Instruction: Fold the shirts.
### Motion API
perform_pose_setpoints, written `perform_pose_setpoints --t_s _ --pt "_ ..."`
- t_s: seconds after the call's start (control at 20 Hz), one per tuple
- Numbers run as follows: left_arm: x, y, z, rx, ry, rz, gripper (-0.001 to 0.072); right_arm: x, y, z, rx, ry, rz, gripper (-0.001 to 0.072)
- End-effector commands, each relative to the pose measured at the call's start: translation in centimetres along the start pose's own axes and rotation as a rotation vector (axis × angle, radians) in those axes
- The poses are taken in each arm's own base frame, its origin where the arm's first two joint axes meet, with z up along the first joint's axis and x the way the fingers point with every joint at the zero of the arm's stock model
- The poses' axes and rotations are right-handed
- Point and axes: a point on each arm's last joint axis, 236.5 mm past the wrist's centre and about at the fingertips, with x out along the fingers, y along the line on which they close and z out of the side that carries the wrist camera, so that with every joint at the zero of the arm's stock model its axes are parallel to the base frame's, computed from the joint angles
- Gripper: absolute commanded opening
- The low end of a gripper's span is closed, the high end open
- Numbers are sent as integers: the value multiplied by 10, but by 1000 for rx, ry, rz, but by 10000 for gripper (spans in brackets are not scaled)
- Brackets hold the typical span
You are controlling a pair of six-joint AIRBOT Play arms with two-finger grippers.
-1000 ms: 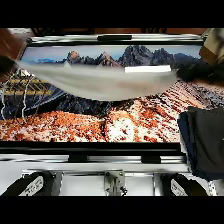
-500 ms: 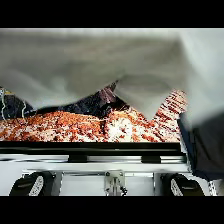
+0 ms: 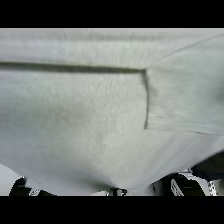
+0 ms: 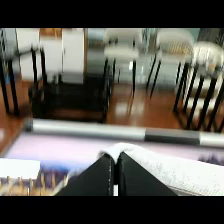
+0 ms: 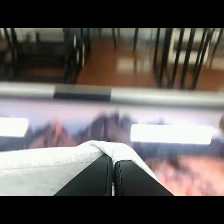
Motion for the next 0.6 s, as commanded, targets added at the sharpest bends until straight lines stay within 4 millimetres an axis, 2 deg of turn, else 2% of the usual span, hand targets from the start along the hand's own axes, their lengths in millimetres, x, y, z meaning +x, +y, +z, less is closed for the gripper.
perform_pose_setpoints --t_s 0.0,0.1,0.2,0.3,0.4,0.55 --pt "57 20 -96 -24 340 29 41 65 -9 -107 67 447 18 69" --pt "97 30 -169 -62 545 33 41 116 -16 -162 110 591 23 70" --pt "136 41 -240 -104 706 40 40 176 -21 -213 169 646 27 69" --pt "176 46 -298 -161 806 37 40 236 -23 -254 232 654 37 69" --pt "224 45 -342 -244 862 17 41 290 -21 -283 242 653 38 69" --pt "290 42 -386 -384 864 -7 41 355 -10 -309 242 580 40 69"
